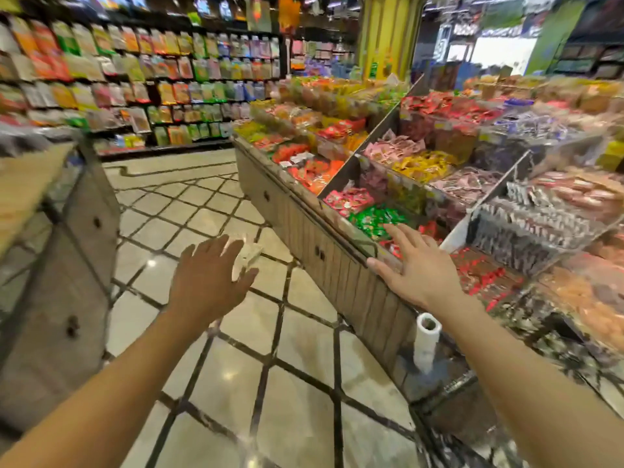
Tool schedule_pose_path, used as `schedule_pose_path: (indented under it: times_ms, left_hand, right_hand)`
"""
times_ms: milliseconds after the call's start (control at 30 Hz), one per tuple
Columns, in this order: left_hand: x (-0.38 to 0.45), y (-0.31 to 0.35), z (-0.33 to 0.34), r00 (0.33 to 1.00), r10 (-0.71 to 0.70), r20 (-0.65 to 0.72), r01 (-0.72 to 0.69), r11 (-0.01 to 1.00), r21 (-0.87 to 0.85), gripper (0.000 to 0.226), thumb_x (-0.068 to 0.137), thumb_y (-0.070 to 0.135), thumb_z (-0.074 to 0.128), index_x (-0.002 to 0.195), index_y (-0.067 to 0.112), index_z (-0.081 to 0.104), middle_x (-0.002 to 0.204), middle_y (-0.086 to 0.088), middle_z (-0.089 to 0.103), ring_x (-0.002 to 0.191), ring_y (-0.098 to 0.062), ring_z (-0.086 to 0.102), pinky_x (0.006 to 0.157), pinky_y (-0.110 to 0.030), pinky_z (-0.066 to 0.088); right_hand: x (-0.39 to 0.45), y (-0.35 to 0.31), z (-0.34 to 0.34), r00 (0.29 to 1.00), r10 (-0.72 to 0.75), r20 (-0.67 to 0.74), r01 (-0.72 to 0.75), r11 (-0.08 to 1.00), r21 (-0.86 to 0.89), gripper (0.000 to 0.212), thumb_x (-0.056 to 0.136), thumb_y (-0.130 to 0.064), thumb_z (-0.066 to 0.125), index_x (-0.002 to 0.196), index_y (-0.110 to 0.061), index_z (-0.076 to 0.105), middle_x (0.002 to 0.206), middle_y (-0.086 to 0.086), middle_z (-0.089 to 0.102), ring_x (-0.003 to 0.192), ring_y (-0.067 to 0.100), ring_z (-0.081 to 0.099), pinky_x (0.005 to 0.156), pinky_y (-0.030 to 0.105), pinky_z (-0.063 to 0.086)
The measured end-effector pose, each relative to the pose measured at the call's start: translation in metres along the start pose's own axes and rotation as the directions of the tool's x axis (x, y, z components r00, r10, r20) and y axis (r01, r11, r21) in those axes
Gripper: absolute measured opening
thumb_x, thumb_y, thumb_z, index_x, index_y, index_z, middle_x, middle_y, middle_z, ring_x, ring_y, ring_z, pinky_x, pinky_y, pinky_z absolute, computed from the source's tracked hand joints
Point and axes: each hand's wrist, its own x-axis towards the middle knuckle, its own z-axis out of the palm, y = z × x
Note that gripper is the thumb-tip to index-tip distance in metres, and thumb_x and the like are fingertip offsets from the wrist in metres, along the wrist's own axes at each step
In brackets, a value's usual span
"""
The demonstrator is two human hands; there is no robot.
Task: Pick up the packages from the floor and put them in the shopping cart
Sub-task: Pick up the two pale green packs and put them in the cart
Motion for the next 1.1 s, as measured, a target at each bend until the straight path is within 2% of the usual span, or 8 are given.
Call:
schedule_pose_path:
  times_ms: [133,233,333,400,533,667,833,1100]
  left_hand:
    - [0.001,-0.062,-0.004,0.989,-0.146,0.027,0.145,0.988,0.048,0.069,0.097,0.061,0.053,0.154,0.021,0.052,0.157,-0.01,0.053,0.143,-0.033,0.049,0.118,-0.052,0.036]
    - [0.014,-0.1,0.0,0.975,-0.221,0.017,0.219,0.973,0.07,0.068,0.097,0.063,0.05,0.153,0.023,0.052,0.153,-0.007,0.056,0.14,-0.031,0.051,0.116,-0.051,0.04]
    - [0.042,-0.135,0.011,0.966,-0.26,-0.006,0.26,0.962,0.088,0.069,0.097,0.061,0.053,0.151,0.019,0.055,0.152,-0.009,0.058,0.138,-0.033,0.053,0.116,-0.052,0.04]
    - [0.07,-0.156,0.022,0.963,-0.27,-0.013,0.27,0.958,0.102,0.069,0.097,0.061,0.055,0.151,0.018,0.056,0.152,-0.011,0.058,0.139,-0.034,0.053,0.117,-0.051,0.039]
    - [0.137,-0.186,0.049,0.959,-0.281,0.024,0.277,0.955,0.107,0.066,0.098,0.058,0.055,0.149,0.015,0.057,0.149,-0.012,0.06,0.136,-0.035,0.056,0.113,-0.053,0.043]
    - [0.209,-0.212,0.074,0.957,-0.29,0.019,0.288,0.955,0.074,0.07,0.094,0.059,0.05,0.146,0.012,0.06,0.145,-0.014,0.063,0.132,-0.037,0.059,0.109,-0.054,0.047]
    - [0.284,-0.251,0.114,0.952,-0.3,0.056,0.296,0.952,0.073,0.066,0.097,0.054,0.06,0.149,0.012,0.057,0.149,-0.014,0.06,0.137,-0.037,0.055,0.112,-0.056,0.044]
    - [0.399,-0.333,0.187,0.964,-0.252,0.086,0.247,0.967,0.061,0.07,0.099,0.059,0.051,0.155,0.017,0.051,0.154,-0.011,0.056,0.141,-0.033,0.051,0.116,-0.052,0.039]
  right_hand:
    - [0.052,-0.069,0.014,0.991,-0.135,-0.02,0.135,0.991,0.024,0.083,0.097,-0.074,0.043,0.166,-0.029,0.031,0.17,0.002,0.036,0.151,0.037,0.038,0.115,0.054,0.043]
    - [0.098,-0.114,0.028,0.979,-0.201,-0.042,0.203,0.977,0.07,0.082,0.096,-0.074,0.044,0.165,-0.03,0.033,0.17,0.001,0.036,0.152,0.035,0.038,0.115,0.057,0.042]
    - [0.148,-0.149,0.051,0.968,-0.244,-0.049,0.248,0.964,0.096,0.09,0.09,-0.08,0.031,0.166,-0.032,0.03,0.169,0.0,0.037,0.153,0.034,0.036,0.119,0.058,0.038]
    - [0.184,-0.166,0.07,0.961,-0.267,-0.068,0.273,0.954,0.125,0.091,0.089,-0.081,0.028,0.165,-0.032,0.03,0.169,-0.001,0.037,0.152,0.033,0.038,0.119,0.056,0.038]
    - [0.265,-0.184,0.107,0.951,-0.304,-0.061,0.309,0.944,0.113,0.085,0.095,-0.08,0.036,0.165,-0.034,0.027,0.169,-0.002,0.036,0.153,0.029,0.038,0.118,0.053,0.04]
    - [0.345,-0.195,0.136,0.951,-0.307,-0.043,0.31,0.94,0.141,0.088,0.092,-0.083,0.03,0.165,-0.035,0.027,0.169,-0.001,0.038,0.153,0.031,0.038,0.119,0.054,0.038]
    - [0.421,-0.217,0.173,0.946,-0.324,0.023,0.319,0.938,0.134,0.089,0.092,-0.082,0.031,0.165,-0.031,0.029,0.168,-0.001,0.038,0.152,0.029,0.038,0.119,0.053,0.036]
    - [0.547,-0.276,0.244,0.936,-0.35,0.046,0.341,0.93,0.139,0.088,0.093,-0.082,0.031,0.163,-0.03,0.034,0.165,0.0,0.043,0.148,0.03,0.043,0.112,0.054,0.046]
